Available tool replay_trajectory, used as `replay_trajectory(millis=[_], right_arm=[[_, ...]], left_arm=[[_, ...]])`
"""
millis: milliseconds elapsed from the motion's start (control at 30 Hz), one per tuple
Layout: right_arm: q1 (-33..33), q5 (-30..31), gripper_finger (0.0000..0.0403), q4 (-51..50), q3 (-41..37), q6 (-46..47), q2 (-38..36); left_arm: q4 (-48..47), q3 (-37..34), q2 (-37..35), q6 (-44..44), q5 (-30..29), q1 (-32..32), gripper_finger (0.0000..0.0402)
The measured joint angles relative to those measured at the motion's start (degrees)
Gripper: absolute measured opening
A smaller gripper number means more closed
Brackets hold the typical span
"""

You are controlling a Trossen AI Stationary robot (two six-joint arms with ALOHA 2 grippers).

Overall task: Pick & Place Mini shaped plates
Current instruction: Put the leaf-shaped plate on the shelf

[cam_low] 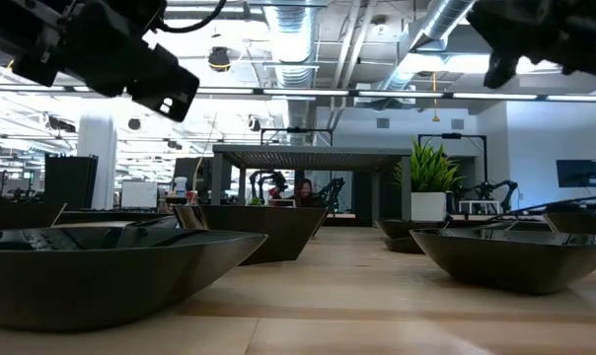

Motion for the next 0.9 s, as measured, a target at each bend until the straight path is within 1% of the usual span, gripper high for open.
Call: replay_trajectory(millis=[167,267,333,400,500,567,667,800,900], right_arm=[[5.45,8.22,0.006,-0.33,9.06,-4.83,14.05],[7.07,10.65,0.006,-2.65,13.82,-9.81,22.63],[7.45,11.16,0.006,-5.66,15.96,-14.07,27.41],[7.45,12.88,0.006,-5.64,17.99,-15.48,32.35],[6.86,17.4,0.0062,-6.02,21.54,-13.23,38.5],[6.12,18.09,0.0067,-8.95,24.91,-11.04,41.59],[5.97,18.15,0.0084,-17.33,29.95,-10.47,45.76],[6.97,18.02,0.0117,-25.25,35.78,-6.54,51.18],[8.09,18.04,0.0142,-36.99,40.15,-1.11,54.48]], left_arm=[[-0.1,0.0,-3.74,-0.17,0.04,0.75,0.0108],[-1.12,0.0,-6.1,-0.3,0.15,0.8,0.0108],[-2.95,0.0,-7.67,-0.32,0.17,0.8,0.0108],[-5.46,0.0,-9.16,-0.36,0.15,0.83,0.0108],[-8.77,0.02,-10.63,-0.36,0.17,0.81,0.0108],[-9.73,0.02,-11.04,-0.38,0.17,0.8,0.0108],[-10.8,0.02,-10.97,-0.38,0.17,0.8,0.0108],[-12.37,0.02,-11.09,-0.4,0.16,0.8,0.0108],[-12.16,0.02,-11.29,-0.39,0.17,0.8,0.0108]])
